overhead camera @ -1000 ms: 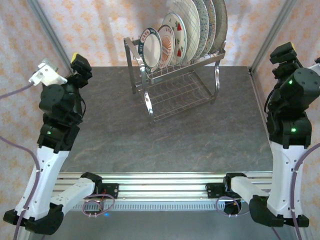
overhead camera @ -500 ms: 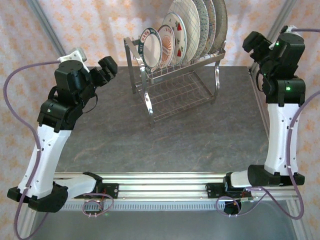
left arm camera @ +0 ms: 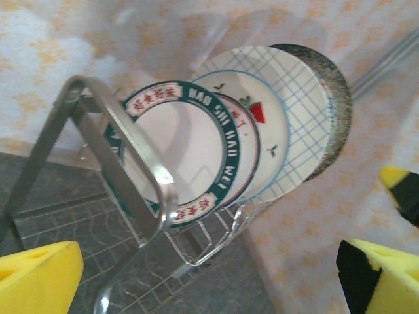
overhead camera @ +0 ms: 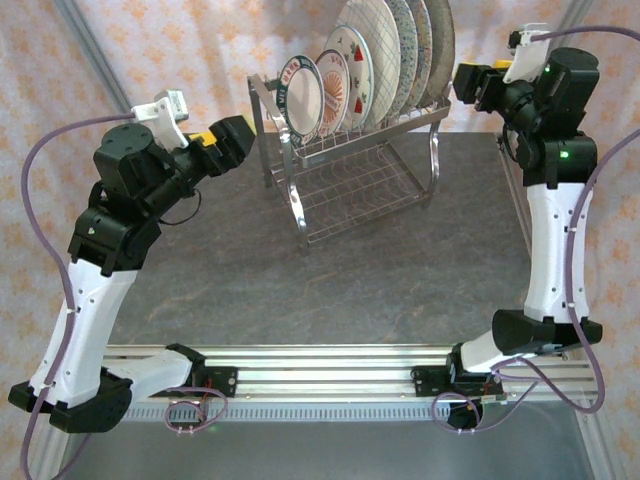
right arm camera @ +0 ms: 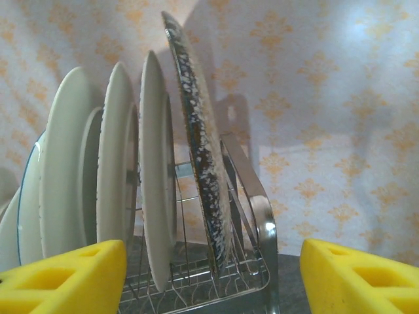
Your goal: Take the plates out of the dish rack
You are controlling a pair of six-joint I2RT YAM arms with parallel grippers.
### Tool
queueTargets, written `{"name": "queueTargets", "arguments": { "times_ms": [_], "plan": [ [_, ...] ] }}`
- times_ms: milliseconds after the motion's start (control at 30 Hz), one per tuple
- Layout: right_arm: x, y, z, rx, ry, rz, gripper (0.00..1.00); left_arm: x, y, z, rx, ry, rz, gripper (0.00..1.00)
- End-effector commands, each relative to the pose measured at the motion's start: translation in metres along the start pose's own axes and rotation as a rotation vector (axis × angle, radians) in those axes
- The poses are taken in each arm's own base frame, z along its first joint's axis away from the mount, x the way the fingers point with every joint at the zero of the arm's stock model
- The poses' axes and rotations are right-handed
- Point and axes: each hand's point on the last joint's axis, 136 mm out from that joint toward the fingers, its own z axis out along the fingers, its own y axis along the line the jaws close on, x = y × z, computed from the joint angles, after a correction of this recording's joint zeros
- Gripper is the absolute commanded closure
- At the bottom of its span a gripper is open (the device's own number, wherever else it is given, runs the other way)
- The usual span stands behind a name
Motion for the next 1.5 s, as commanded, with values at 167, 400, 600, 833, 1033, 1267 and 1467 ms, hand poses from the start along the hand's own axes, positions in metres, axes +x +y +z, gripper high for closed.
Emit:
{"name": "queueTargets", "arguments": {
  "times_ms": [167,400,600,833,1033,1267,1467],
  "plan": [
    [-0.004,0.004,0.031,-0.075,-0.012,-0.121,0.34,-0.014,-0.035,-0.010,0.169,-0.054,0.018,0.01],
    [0.005,0.001,0.051,-0.096,0.010,-0.154,0.39,-0.018,-0.044,-0.010,0.208,-0.063,0.015,0.01],
    [0.006,-0.003,0.068,-0.095,0.012,-0.140,0.42,-0.022,-0.048,-0.010,0.225,-0.075,0.002,0.01],
    [0.015,0.004,0.086,-0.113,0.031,-0.137,0.45,-0.023,-0.049,-0.010,0.229,-0.080,-0.002,0.01],
    [0.019,0.005,0.098,-0.105,0.040,-0.135,0.52,-0.023,-0.049,-0.012,0.229,-0.083,0.000,0.01],
    [0.026,0.004,0.108,-0.105,0.052,-0.125,0.57,-0.023,-0.049,-0.012,0.231,-0.086,-0.001,0.01],
    [0.026,0.005,0.116,-0.121,0.046,-0.112,0.62,-0.023,-0.049,-0.009,0.232,-0.081,-0.003,0.01]
  ]
}}
